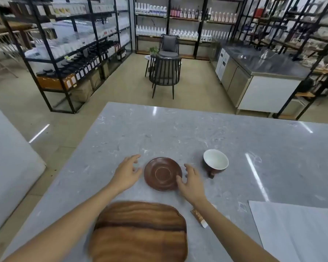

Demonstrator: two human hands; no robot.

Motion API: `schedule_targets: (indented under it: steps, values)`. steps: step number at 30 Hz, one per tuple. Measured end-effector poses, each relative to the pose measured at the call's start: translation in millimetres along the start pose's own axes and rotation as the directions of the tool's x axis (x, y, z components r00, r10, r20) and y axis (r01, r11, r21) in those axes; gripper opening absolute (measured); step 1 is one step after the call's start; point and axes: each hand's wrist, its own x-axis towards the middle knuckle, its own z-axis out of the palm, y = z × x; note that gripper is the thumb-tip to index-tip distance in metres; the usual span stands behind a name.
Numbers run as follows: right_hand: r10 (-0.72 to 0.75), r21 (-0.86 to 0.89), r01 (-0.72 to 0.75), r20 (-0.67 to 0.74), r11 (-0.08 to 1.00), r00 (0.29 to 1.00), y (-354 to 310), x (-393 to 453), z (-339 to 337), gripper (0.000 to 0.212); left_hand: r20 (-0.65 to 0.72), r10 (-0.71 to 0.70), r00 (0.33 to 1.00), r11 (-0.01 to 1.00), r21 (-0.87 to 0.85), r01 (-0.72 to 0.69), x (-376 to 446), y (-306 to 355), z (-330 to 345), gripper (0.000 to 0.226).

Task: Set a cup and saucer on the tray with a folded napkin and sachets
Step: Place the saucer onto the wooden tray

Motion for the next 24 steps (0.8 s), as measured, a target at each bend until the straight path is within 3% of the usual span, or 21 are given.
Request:
schedule_targets:
  steps: [6,15,24]
  values:
    - [0.105,0.029,-0.107,0.057,0.994,0.993,4.5,1.8,10.1,0.061,0.109,-0.062,0.992,0.998,-0.004,0.063,6.5,-2.9,19.4,0.055]
    - [0.077,0.053,-0.078,0.021,0.996,0.997,-1.2,2.1,12.6,0.052,0.201,-0.012,0.980,1.000,0.020,0.008,21.8,-5.1,32.5,0.053]
    - [0.111,0.035,-0.111,0.001,0.993,0.994,-3.8,5.6,15.7,0.056,0.182,0.029,0.983,1.000,-0.009,-0.028,23.6,-3.7,32.0,0.056]
